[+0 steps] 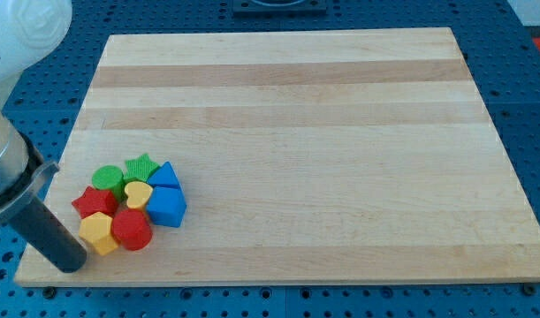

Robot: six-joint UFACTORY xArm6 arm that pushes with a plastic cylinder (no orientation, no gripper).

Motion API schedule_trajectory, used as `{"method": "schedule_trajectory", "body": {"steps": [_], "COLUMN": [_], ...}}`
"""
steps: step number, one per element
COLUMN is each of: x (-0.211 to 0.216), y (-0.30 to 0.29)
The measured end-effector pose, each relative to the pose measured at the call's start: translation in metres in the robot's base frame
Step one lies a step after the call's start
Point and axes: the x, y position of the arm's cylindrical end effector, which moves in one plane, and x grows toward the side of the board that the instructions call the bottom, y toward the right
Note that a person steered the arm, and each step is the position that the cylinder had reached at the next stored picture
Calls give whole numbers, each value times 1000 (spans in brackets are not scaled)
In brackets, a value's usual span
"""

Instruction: Separate yellow hexagon from red circle

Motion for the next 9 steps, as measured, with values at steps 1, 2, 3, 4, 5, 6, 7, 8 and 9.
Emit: {"method": "schedule_trajectory", "body": {"steps": [1,2,3,4,5,6,7,8,9], "x": [11,10,1,-13,-31,-32,-32,-32,-33], "y": [10,28,39,42,45,45,41,24,11]}}
